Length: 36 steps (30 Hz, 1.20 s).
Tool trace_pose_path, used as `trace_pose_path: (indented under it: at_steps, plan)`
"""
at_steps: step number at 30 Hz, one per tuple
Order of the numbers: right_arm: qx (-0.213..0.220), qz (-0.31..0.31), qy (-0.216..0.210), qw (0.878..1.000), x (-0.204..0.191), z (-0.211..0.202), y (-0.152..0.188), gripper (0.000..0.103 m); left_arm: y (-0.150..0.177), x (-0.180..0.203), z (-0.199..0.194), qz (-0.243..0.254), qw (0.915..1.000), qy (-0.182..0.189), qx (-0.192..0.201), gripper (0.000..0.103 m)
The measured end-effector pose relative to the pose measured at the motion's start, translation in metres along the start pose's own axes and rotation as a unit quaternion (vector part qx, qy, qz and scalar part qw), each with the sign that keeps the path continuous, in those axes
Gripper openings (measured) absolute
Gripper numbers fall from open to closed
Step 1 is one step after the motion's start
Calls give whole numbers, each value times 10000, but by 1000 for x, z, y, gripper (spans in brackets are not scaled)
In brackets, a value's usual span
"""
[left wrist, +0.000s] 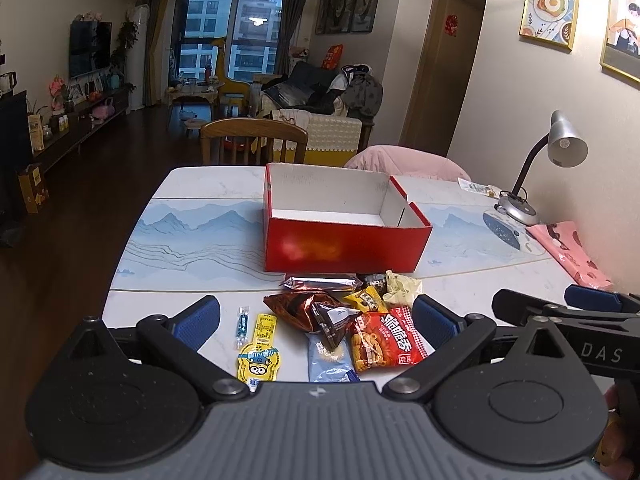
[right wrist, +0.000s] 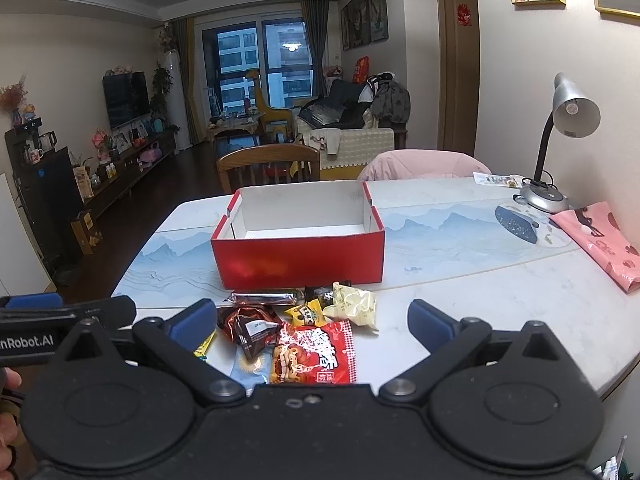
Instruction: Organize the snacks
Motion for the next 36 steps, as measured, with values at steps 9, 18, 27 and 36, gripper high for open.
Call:
trace_pose_path:
  at_steps: [9,18,27,36]
  plan:
    - [-11,1,-14,10000,1,2,1,102,-1,0,1,18,10000,-17,17,103]
    - [-18,-1,-13,10000,-1,4,0,102,0,-2,-4,71,9999,-19,93,103]
    - [34,-14,16,10000,-2,3,-1,102,-1,-2,-6,102,9998,-26,168,103]
    - [56,-13,23,10000,-1,-2,-1,102,-1,-1,-9,83,9998,12,166,103]
Point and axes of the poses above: each gripper's, at about its wrist camera, not at the fingertips, and z roughly the way its jaws point, x to its right, y to its underside, the point moved 10 cm from there along z, roughly the way its jaws point, and after that the axes turned 14 degrees about -z, right-handed, at the moved point
